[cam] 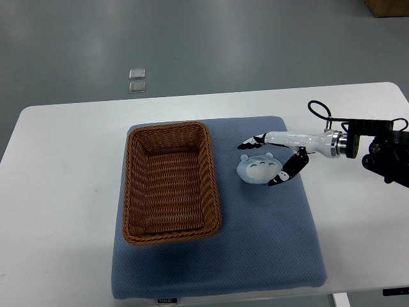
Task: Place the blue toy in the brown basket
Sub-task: 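Lower the right hand onto the blue plush toy and close fingers, then lift the toy with the right hand and carry it over the basket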
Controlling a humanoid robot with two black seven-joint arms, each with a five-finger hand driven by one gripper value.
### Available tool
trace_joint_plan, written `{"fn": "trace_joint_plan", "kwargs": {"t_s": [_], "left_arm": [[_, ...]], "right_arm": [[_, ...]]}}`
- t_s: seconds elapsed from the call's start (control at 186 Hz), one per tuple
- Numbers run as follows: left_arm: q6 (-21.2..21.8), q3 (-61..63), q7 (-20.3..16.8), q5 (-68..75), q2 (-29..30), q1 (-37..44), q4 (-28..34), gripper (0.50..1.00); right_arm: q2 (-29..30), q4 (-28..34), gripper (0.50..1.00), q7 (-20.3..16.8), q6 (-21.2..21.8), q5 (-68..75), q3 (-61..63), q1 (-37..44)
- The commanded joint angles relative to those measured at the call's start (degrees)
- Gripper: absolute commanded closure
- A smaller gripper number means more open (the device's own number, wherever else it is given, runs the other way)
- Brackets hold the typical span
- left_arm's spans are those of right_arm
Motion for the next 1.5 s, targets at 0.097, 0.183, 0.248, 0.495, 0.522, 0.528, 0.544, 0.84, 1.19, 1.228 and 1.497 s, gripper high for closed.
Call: {"fn": "trace_joint_plan", "kwargs": {"t_s": [0.097,0.183,0.248,0.495,0.522,0.528,0.544,0.84,1.19,1.228,1.497], "left_arm": [[0.0,0.1,0.0,0.0,0.0,0.0,0.0,0.5],[0.0,0.1,0.0,0.0,0.0,0.0,0.0,0.5],[0.0,0.1,0.0,0.0,0.0,0.0,0.0,0.5],[0.0,0.1,0.0,0.0,0.0,0.0,0.0,0.5],[0.0,0.1,0.0,0.0,0.0,0.0,0.0,0.5],[0.0,0.1,0.0,0.0,0.0,0.0,0.0,0.5],[0.0,0.1,0.0,0.0,0.0,0.0,0.0,0.5],[0.0,0.1,0.0,0.0,0.0,0.0,0.0,0.5],[0.0,0.1,0.0,0.0,0.0,0.0,0.0,0.5],[0.0,0.1,0.0,0.0,0.0,0.0,0.0,0.5],[0.0,0.1,0.0,0.0,0.0,0.0,0.0,0.5]], "right_arm": [[0.6,-0.6,0.587,-0.4,-3.4,-0.8,-0.1,-0.6],[1.0,-1.3,0.591,-0.5,-3.7,-1.1,-0.1,-1.1],[1.2,-1.6,0.595,-1.5,-3.9,-1.3,-0.1,-1.3],[1.2,-1.8,0.654,-2.7,-3.9,-1.3,-0.2,-1.4],[1.2,-1.8,0.681,-2.7,-3.9,-1.3,-0.2,-1.4],[1.2,-1.8,0.681,-2.7,-3.9,-1.3,-0.2,-1.4],[1.2,-1.8,0.689,-2.7,-4.0,-1.3,-0.2,-1.4],[1.2,-1.8,0.92,-2.7,-3.9,-1.4,-0.6,-1.1],[0.9,-1.6,1.0,-1.9,-4.1,-0.1,2.0,-0.5],[1.1,-1.5,1.0,-1.9,-4.1,-0.1,3.3,-0.4],[4.9,-1.1,1.0,1.0,-4.1,1.3,8.1,0.3]]}}
